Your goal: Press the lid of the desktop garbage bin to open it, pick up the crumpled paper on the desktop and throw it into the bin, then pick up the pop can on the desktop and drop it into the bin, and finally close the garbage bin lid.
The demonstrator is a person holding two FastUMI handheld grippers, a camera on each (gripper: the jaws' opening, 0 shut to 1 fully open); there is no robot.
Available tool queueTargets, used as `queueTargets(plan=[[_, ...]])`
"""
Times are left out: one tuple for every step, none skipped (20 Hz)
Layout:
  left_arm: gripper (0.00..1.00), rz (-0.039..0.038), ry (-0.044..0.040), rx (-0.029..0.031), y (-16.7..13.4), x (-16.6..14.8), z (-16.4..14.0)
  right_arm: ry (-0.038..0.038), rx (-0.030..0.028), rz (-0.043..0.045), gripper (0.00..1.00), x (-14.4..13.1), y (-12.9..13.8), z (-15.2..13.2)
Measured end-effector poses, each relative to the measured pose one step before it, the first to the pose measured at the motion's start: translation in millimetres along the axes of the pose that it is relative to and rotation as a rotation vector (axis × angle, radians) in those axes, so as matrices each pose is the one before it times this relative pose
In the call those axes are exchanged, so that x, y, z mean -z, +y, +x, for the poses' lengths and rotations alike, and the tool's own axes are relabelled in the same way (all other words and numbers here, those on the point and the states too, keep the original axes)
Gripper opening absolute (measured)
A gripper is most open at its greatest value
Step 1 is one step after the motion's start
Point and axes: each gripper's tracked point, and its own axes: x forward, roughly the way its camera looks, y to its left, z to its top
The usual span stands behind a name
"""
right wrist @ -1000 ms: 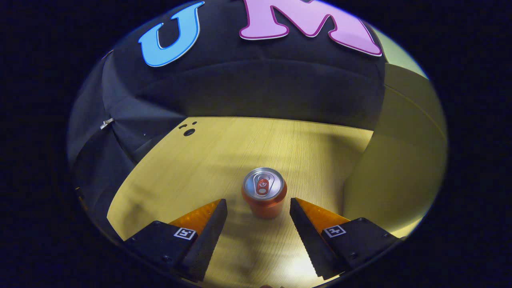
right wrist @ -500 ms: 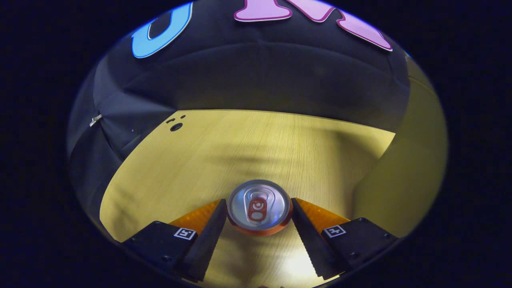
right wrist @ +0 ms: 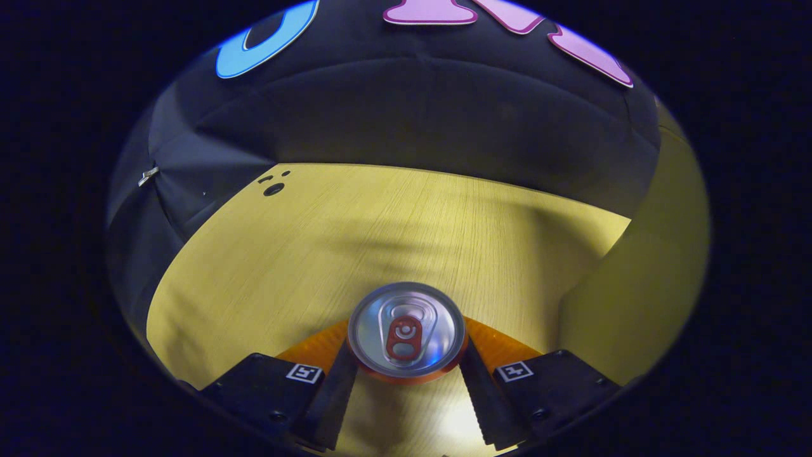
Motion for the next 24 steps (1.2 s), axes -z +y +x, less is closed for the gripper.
queueTargets(plan=[[0.96,-0.00254,-0.00097,-0.00131,0.03,1.81,-1.18,-0.00309,-0.00399,-0.00703,0.84,-1.73,1.28,-1.87],[0.96,-0.00044,-0.00159,0.00114,-0.86,0.94,-1.91,-0.00774,-0.00592,-0.00603,0.83,-3.11,1.06,-3.83],[0.96,0.0051,-0.00114,0.00121,-0.66,1.34,-1.18,-0.01081,-0.0039,-0.00739,0.83,-2.62,1.17,-5.7],[0.96,0.01088,-0.00328,-0.00049,-0.55,1.47,-1.38,-0.00931,-0.00536,-0.00484,0.83,-2.86,2.24,-5.87],[0.96,0.01305,-0.00348,0.00304,-1.55,0.58,-2.36,-0.00714,-0.00584,-0.00169,0.83,-3.16,3.07,-4.85],[0.96,0.00975,-0.00496,0.00475,-1.89,1.36,-1.6,-0.00799,-0.00487,-0.00189,0.83,-3.8,1.18,-6.35],[0.96,0.00315,-0.0053,0.0097,-3.4,1.12,-2.32,-0.00802,-0.00485,-0.0034,0.83,-2.01,1.06,-11.12],[0.96,-0.00272,-0.00425,0.01382,-4.85,0.98,-2.4,-0.01018,-0.00212,-0.00444,0.83,-3.79,1.38,-10.45],[0.96,-0.00398,-0.00461,0.01462,-4.71,1.59,-2.42,-0.01171,-0.00506,-0.00441,0.83,-3.76,4.04,-10.34],[0.96,-0.00096,-0.00305,0.01262,-3.11,2.75,-1.74,-0.0131,-0.00366,-0.00671,0.83,-4.67,1.87,-10.75],[0.96,0.00214,-0.00199,0.01115,-2.71,2.66,-1.29,-0.01609,-0.00216,-0.00689,0.83,-6.4,1.05,-10.83],[0.96,0.00336,-0.00315,0.01344,-3.39,3.19,-2.35,-0.01562,-0.00302,-0.00702,0.83,-6.45,1.24,-10.78],[0.96,0.00243,-0.00294,0.01433,-3.68,1.93,-1.93,-0.01698,-0.00344,-0.00792,0.83,-5.95,1.34,-11.79],[0.96,0.0028,-0.00255,0.01642,-3.03,2.52,-1.64,-0.02394,0.00058,-0.00953,0.83,-10.53,0.16,-15.17],[0.96,0.00545,-0.00275,0.01907,-3.97,3.45,-2.53,-0.02089,-0.00485,-0.00425,0.83,-9.22,0.82,-10.98],[0.96,0.00527,-0.00355,0.01377,-2.01,1.44,-1.68,-0.02405,-0.0011,-0.00631,0.83,-11.05,0.84,-12.7],[0.96,0.00593,-0.00347,0.01546,-2.06,0.88,-2.33,-0.02279,0.00239,-0.00734,0.83,-10.26,-0.8,-11.19],[0.96,0.00776,-0.00334,0.01653,-3.08,0.03,-1.95,-0.02237,0.00473,-0.00779,0.83,-10.97,-0.31,-11.93],[0.96,0.00678,-0.00382,0.01283,-2.19,-0.15,-1.79,-0.02221,0.00512,-0.00672,0.83,-11.15,-1.44,-10.58],[0.96,0.0,-0.00322,0.01516,-3.22,0.71,-0.63,-0.0186,0.00562,-0.00907,0.83,-9.73,-2.0,-9.05],[0.95,-0.00393,-0.00587,0.01873,-5.99,-0.92,-1.8,-0.01743,-0.00272,-0.00876,0.83,-8.72,-2.05,-9.04],[0.95,-0.00413,-0.00647,0.01756,-5.66,-2.02,0.83,-0.01758,0.00533,-0.00048,0.83,-9.17,-3.07,-9.47],[0.96,-0.0026,-0.00594,0.01707,-3.83,-1.3,1.6,-0.01821,0.00778,0.00359,0.83,-9.59,-3.03,-9.64],[0.96,0.00071,-0.00804,0.01532,-3.84,-3.25,0.5,-0.01647,0.00905,0.00366,0.83,-9.14,-5.32,-7.94]])
